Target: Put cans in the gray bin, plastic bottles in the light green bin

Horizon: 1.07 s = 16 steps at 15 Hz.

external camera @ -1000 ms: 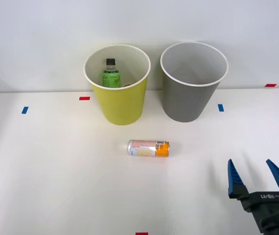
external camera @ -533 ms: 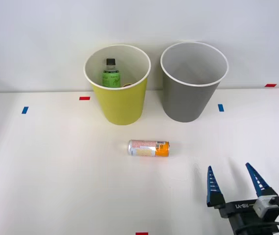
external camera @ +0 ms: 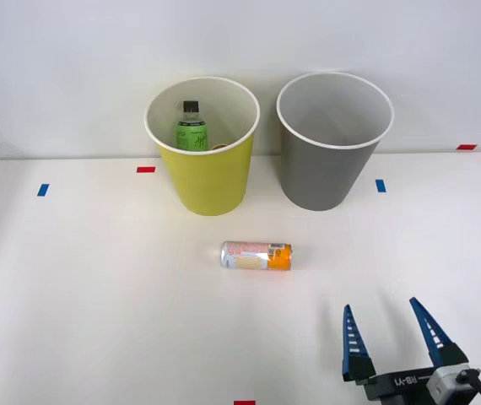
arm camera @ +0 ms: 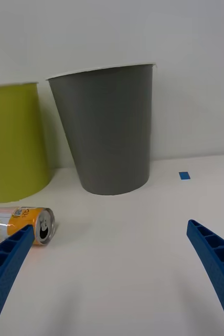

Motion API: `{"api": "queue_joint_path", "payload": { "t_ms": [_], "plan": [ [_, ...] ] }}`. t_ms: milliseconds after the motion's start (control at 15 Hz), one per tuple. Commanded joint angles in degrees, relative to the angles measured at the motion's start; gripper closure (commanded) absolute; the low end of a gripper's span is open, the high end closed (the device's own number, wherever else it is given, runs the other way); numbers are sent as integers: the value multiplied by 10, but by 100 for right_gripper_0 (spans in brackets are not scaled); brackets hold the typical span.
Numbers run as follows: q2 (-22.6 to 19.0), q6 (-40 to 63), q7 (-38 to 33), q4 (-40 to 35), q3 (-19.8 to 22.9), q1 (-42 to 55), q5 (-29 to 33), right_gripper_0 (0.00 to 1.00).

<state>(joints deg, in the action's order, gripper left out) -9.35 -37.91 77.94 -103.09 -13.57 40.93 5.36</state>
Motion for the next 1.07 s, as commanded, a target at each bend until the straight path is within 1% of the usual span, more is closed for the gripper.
{"api": "queue_joint_path", "payload": {
  "t_ms": [67,200,333,533,800,867,1067],
  "plan": [
    [-28,-16,130,0,-44,9,-75,0],
    [-35,-20,190,0,-58,16,-95,0],
    [-35,-20,218,0,-57,27,-99,0],
    [-52,-20,215,-1,-68,43,-105,0],
    [-92,-20,213,0,-120,50,-178,0],
    [-97,-20,215,0,-125,52,-191,0],
    [-96,-21,217,0,-124,71,-197,0]
  ]
}}
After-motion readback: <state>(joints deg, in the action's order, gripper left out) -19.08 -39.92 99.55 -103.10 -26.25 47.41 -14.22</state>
